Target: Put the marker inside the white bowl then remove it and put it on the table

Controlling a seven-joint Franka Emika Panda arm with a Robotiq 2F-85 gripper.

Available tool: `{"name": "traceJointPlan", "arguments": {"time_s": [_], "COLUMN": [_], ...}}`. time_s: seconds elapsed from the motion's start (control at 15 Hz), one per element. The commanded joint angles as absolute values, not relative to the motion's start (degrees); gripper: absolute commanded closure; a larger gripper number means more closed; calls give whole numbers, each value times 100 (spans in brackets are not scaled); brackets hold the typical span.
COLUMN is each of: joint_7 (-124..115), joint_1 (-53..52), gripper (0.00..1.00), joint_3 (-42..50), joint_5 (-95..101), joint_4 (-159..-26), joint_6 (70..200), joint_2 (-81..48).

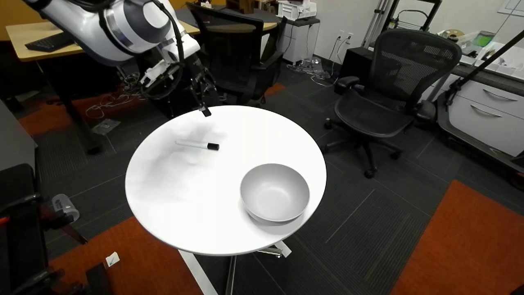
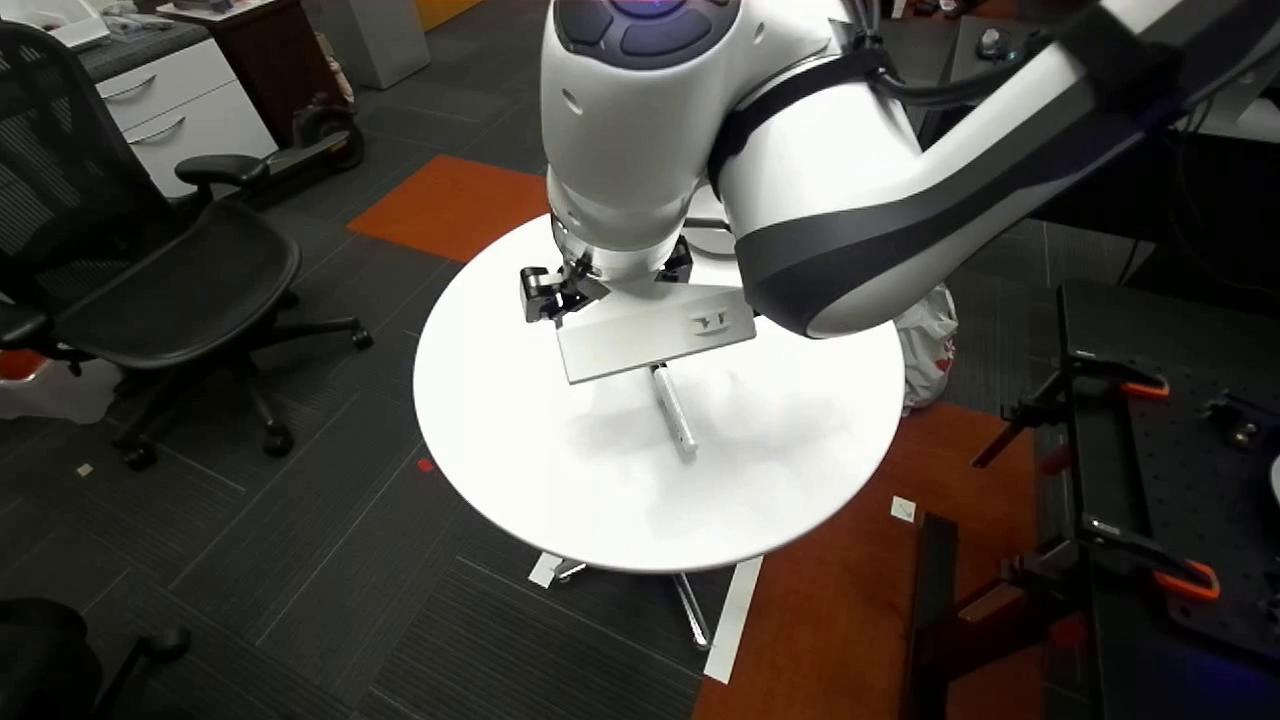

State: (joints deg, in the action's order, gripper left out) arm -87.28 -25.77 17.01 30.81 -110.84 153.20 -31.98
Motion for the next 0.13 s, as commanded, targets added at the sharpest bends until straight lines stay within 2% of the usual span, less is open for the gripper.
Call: {"name": "traceJointPlan", "arguments": {"time_s": [0.0,0.07], "joint_7": [-8769,-8768], "joint_1": [-2487,-2490], "gripper": [0,0], "joint_3": [1610,1610], "joint_5": [3157,3155], "joint_4": [-11065,-11065], "joint_6": [15292,15292], "joint_2": [-3205,-3224]}}
